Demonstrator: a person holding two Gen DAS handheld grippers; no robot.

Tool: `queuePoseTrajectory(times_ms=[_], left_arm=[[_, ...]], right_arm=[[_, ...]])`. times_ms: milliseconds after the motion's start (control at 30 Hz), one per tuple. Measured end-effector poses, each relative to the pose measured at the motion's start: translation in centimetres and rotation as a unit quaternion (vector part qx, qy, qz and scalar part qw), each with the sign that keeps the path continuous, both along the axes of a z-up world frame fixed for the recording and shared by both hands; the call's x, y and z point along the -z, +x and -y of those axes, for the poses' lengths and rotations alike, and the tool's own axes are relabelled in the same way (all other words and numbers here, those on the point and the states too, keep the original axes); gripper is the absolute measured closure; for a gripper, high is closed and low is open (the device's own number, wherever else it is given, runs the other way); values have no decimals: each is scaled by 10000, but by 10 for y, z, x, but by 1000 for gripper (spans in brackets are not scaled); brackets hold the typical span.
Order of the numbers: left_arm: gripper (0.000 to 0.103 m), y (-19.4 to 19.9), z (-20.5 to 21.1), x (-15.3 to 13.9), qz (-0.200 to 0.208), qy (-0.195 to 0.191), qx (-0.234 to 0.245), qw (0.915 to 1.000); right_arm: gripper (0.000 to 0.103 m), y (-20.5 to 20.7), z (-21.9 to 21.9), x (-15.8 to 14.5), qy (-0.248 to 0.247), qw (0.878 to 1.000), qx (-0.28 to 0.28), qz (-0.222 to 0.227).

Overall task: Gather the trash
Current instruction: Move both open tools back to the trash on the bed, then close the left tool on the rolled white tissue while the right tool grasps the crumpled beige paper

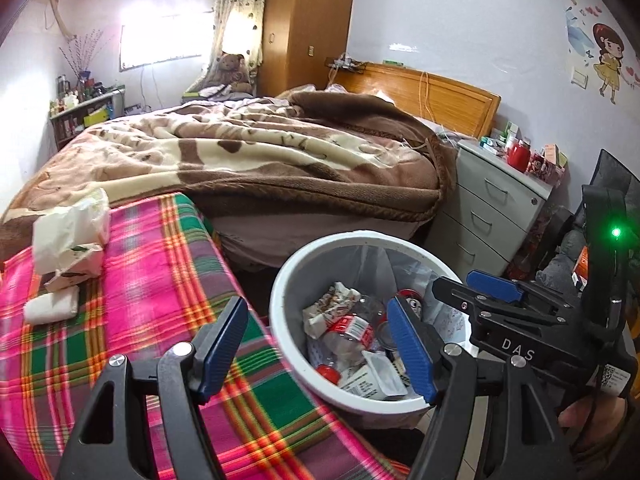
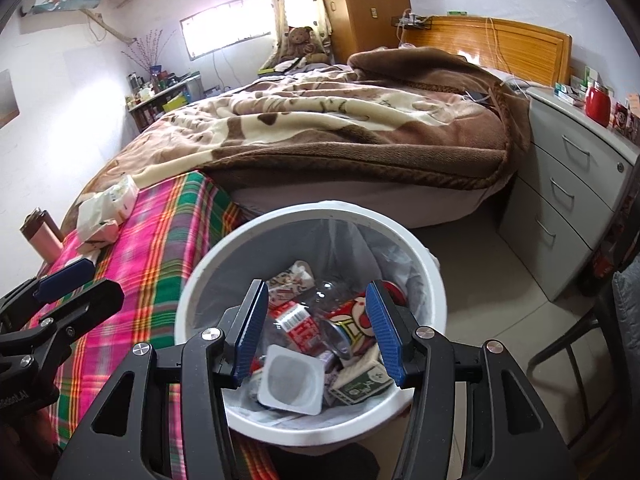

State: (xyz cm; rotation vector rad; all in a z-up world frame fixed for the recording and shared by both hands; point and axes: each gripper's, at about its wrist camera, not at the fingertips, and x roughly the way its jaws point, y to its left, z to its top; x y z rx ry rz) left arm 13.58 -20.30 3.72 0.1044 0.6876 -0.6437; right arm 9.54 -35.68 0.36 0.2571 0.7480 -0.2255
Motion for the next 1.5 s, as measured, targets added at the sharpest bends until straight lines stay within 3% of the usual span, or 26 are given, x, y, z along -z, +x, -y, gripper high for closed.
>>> queuePoseTrajectory(times_ms=[933,1300,1367,1500], left_arm=[[28,24,-117,-6,182,-78,-1039,9944],[28,51,-180,-4,131,-48,-1675,9858],[28,57,-188,-2,137,17,-1799,9836],[28,71,-204,4,4,17,-1924,9813]], right_arm=[[47,41,-89,-11,-25,9939,-1018,424],[47,75,-122,-8,10,9875,-1511,441],[41,80,-127,-6,-5,9869,-1559,418],[40,95,-135,-2,2,9844,-1731,307]])
